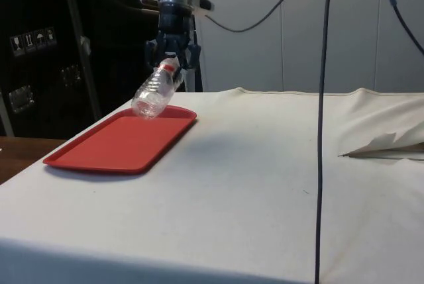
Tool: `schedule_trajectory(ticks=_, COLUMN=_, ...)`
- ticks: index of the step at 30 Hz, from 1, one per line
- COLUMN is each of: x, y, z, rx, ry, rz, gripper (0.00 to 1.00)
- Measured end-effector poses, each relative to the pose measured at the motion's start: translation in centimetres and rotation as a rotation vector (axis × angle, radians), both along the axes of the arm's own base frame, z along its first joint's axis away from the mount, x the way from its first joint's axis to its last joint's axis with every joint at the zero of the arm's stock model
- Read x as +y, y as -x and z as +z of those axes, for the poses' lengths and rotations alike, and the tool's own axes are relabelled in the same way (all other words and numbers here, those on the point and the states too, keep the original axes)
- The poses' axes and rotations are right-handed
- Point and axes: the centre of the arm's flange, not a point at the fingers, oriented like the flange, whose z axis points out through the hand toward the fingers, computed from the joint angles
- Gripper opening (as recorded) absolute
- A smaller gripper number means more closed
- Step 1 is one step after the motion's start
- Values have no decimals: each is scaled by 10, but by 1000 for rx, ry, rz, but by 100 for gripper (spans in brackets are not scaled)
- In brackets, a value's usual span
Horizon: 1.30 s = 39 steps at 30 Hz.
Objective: Place the bottle upright on the tray.
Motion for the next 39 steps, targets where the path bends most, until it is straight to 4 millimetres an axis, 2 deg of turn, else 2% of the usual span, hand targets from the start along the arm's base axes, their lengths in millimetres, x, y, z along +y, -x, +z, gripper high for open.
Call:
schedule_trajectory(ticks=17, x=17, y=-31, z=25, rx=-2, ry=86, rz=6, gripper=14)
schedule_trajectory(ticks=22, x=23, y=-35, z=28, rx=1, ry=102, rz=11, gripper=14)
schedule_trajectory(ticks=30, x=44, y=-51, z=32, rx=-3, ry=159, rz=22, gripper=14)
schedule_trajectory(ticks=39, x=53, y=-60, z=33, rx=0, ry=217, rz=33, gripper=14)
